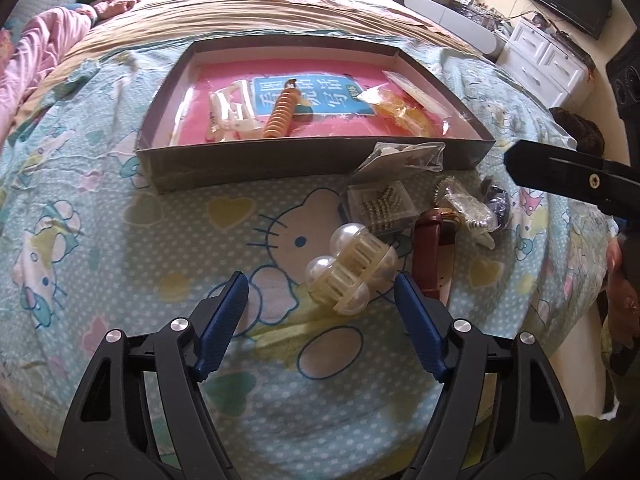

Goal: Organize jewelry
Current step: 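Grasp the white pearl clip with the left tool, then grasp white card packet with right tool while left tool lifts pearl clip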

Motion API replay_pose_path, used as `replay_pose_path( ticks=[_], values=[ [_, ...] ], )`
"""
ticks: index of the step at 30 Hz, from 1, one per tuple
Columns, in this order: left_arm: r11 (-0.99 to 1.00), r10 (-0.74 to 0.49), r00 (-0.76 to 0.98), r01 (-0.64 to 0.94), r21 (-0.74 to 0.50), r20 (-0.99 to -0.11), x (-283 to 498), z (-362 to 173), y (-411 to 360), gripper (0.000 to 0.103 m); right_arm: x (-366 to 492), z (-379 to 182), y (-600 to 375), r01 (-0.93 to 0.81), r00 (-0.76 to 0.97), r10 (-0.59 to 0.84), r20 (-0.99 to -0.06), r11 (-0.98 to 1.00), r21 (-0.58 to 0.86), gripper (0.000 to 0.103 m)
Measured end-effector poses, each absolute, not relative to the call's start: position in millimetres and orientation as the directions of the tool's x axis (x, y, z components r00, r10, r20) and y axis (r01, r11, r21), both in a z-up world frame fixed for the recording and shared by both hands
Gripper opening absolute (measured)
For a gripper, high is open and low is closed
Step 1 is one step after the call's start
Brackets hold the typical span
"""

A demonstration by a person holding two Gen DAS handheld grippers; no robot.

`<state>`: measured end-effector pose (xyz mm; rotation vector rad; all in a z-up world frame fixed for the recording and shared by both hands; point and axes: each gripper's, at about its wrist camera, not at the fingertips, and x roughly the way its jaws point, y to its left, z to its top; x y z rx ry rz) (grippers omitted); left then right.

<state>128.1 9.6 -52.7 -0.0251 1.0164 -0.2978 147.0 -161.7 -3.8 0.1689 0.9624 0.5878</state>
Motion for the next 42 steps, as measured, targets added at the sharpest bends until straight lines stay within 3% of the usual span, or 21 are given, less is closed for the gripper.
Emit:
replay_pose_path(
  ticks=[10, 22, 29, 31, 33, 34, 42],
  values=[
    [0.925, -0.368, 0.471, 0.267, -0.268, -0.801, 137.2, -58.4, 5.5, 0.035, 159.6, -11.7, -142.5, -0.399, 0.399, 0.540, -0.741, 0.830, 0.390, 0.081],
    [0.945, -0.314, 0.506, 0.243, -0.217, -0.803, 119.8, -45.3, 22.3, 0.035, 175.0, -24.1, -110.7, -0.365, 0.408, 0.478, -0.777, 0.866, 0.342, 0.074],
    [0.958, -0.275, 0.528, 0.215, -0.188, -0.804, 113.0, -36.1, 34.5, 0.035, 180.2, -34.5, -97.6, -0.318, 0.431, 0.427, -0.795, 0.896, 0.309, 0.050],
    [0.959, -0.275, 0.533, 0.217, -0.184, -0.801, 112.0, -33.4, 34.5, 0.035, 178.8, -35.0, -99.2, -0.307, 0.445, 0.428, -0.787, 0.898, 0.315, 0.049],
    [0.959, -0.272, 0.540, 0.220, -0.179, -0.797, 109.6, -31.0, 35.6, 0.035, 176.5, -33.5, -101.7, -0.305, 0.464, 0.425, -0.777, 0.900, 0.310, 0.038],
    [0.959, -0.273, 0.542, 0.219, -0.180, -0.795, 109.6, -29.7, 35.7, 0.035, 176.4, -32.8, -102.3, -0.311, 0.462, 0.431, -0.775, 0.897, 0.314, 0.024],
    [0.958, -0.277, 0.559, 0.221, -0.181, -0.782, 108.1, -23.3, 34.9, 0.035, 168.9, -21.1, -110.1, -0.347, 0.487, 0.457, -0.744, 0.883, 0.315, 0.016]
  ],
)
